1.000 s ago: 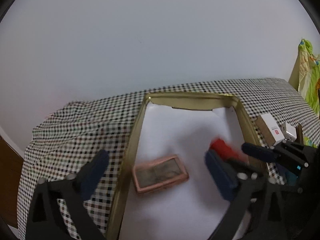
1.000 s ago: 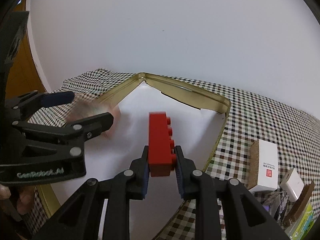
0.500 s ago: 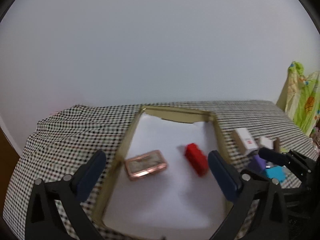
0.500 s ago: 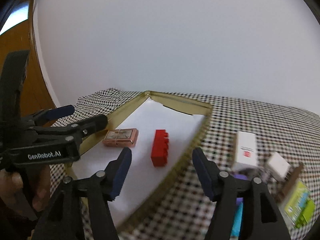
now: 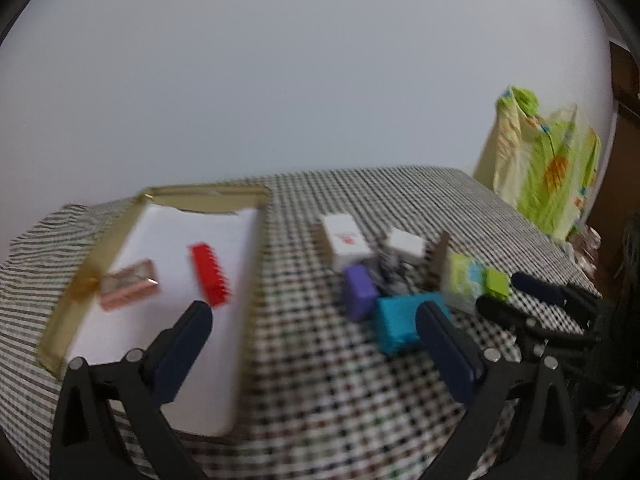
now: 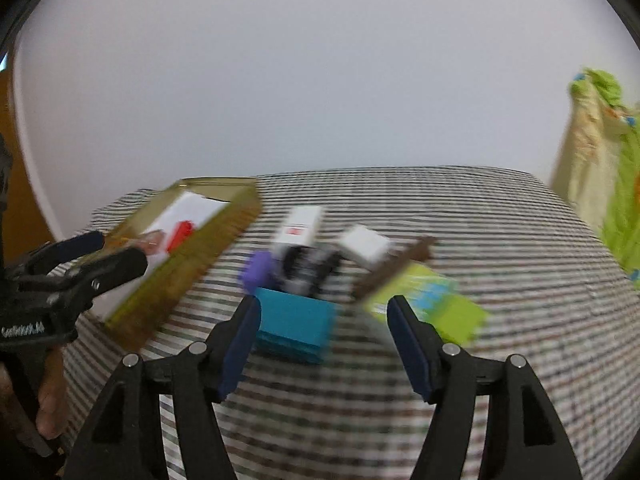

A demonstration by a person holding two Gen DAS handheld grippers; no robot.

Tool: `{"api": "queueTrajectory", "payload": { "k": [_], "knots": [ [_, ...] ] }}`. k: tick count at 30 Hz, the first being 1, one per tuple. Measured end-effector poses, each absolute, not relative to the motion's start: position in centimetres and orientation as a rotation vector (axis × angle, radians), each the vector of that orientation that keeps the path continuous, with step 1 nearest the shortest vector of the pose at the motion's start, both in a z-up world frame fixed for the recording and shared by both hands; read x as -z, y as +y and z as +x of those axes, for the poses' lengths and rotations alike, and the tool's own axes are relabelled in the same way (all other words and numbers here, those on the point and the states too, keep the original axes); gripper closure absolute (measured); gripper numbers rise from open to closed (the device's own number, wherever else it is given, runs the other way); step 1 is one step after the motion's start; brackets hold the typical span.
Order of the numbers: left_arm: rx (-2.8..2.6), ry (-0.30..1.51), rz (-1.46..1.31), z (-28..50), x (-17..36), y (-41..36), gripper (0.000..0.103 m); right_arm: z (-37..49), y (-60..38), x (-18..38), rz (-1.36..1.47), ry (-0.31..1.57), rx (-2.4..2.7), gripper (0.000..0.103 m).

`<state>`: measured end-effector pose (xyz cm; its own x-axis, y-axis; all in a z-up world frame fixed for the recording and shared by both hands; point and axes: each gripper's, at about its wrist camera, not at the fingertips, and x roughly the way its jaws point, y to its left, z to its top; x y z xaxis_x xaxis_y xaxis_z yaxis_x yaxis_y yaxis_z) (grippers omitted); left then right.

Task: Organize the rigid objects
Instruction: 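Grasp the blue brick with the left tool while the right tool grasps the lime-green brick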

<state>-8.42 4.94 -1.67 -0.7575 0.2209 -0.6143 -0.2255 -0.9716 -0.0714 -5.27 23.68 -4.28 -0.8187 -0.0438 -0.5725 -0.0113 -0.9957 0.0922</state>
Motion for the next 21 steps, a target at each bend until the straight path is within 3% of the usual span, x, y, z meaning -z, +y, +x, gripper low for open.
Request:
{"api": "queueTrajectory", "payload": {
  "k": [21],
  "knots": [
    [-2.572,0.058,-1.183,-10.8,6.4,13.5,0.000,-4.6,32.4,6.6,1.059,-0.212,3.124,0.035]
  ]
}}
